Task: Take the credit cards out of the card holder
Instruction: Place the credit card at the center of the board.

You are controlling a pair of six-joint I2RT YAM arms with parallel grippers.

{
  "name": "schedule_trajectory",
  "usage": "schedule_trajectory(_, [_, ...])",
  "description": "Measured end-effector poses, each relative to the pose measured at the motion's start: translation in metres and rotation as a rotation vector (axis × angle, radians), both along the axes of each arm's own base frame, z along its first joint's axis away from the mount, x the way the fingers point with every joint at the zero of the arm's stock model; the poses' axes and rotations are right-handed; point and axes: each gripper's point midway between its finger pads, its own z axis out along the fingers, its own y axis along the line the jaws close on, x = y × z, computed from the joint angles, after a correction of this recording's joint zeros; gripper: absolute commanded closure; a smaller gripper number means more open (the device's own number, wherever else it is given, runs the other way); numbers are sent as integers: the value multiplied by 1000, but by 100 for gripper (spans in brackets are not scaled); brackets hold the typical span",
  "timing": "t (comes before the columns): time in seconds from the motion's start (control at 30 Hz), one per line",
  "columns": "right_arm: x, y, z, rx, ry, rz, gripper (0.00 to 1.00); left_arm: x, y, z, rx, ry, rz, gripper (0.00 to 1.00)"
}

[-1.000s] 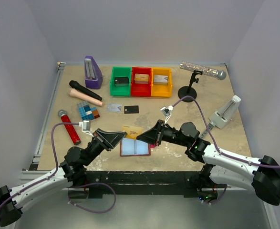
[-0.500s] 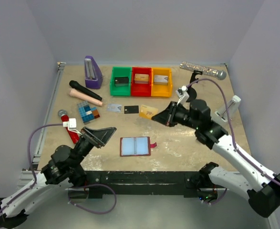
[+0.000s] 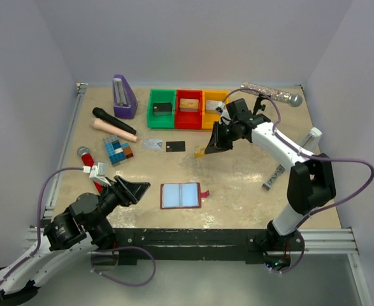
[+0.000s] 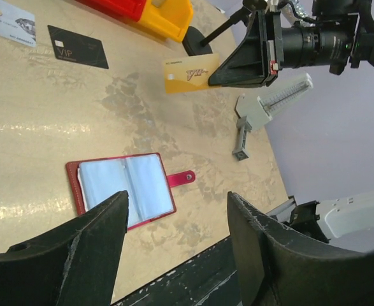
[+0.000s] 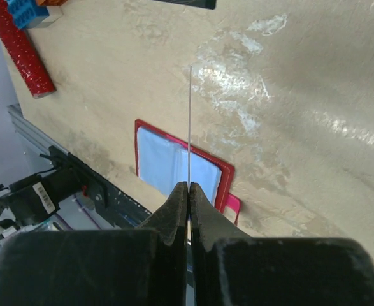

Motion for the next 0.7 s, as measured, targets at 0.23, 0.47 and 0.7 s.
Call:
schedule_trajectory(0.23, [27, -4, -18, -25, 83, 3, 100, -6, 10, -12, 56, -5, -7, 35])
schedule_trajectory(0.47, [51, 2, -39, -37, 145, 14, 100, -8, 15, -22, 112, 2, -8, 36])
schedule_trajectory(0.7, [61, 6, -54, -48, 172, 20, 100, -8, 16, -23, 124, -2, -10, 37])
